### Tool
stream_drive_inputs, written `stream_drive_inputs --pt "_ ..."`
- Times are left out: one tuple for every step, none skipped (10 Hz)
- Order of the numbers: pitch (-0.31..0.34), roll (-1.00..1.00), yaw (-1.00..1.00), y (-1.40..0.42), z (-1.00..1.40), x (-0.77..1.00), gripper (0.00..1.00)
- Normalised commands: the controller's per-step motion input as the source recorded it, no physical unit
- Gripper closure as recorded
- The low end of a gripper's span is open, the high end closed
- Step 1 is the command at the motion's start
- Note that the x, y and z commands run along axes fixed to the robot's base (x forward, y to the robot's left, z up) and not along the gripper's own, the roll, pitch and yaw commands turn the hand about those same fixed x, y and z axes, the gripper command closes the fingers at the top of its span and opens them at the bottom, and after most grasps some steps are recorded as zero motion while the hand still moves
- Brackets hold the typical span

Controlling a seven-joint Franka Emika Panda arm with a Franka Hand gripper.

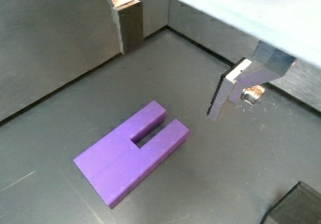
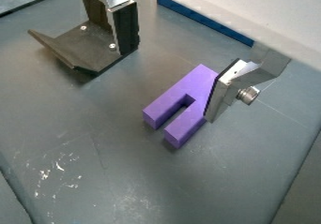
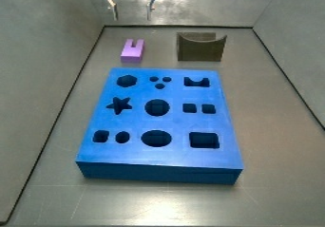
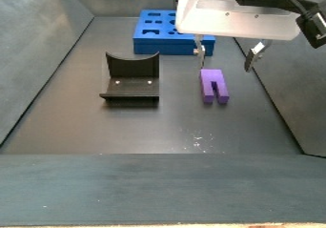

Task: Pick up the double-square object. Move up. Rotate the double-square object. Place the double-square object on the fixture. Regrasp the double-square object. Move to above the board. Insert the double-square object.
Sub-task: Rotate the double-square object.

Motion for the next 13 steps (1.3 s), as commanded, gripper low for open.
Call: stream_drive_inputs --pt "-0.007 0.0 -0.04 0.0 -1.0 0.01 0.0" --pt "-0.024 0.0 -0.04 0.0 -1.0 0.02 0.0" --pt "-0.035 -0.01 -0.03 0.0 -1.0 0.03 0.0" --pt "-0.038 -0.02 -0.02 0.01 -1.0 0.04 0.0" --pt "-0.038 -0.03 -0.01 0.01 -1.0 0.05 0.0" --pt "-0.039 -0.04 0.0 0.01 -0.95 0.05 0.0" --pt "-0.046 -0.05 0.0 0.01 -0.88 0.05 0.0" --pt "-0.051 -0.06 0.01 0.0 -0.75 0.05 0.0" --pt "-0.053 -0.07 0.01 0.0 -0.65 0.04 0.0" --pt "-0.058 -0.07 0.02 0.0 -0.59 0.04 0.0" --pt "-0.065 -0.08 0.02 0.0 -0.45 0.04 0.0" --pt "-0.066 -0.09 0.03 0.0 -0.4 0.04 0.0" --pt "-0.075 -0.09 0.03 0.01 -0.28 0.04 0.0"
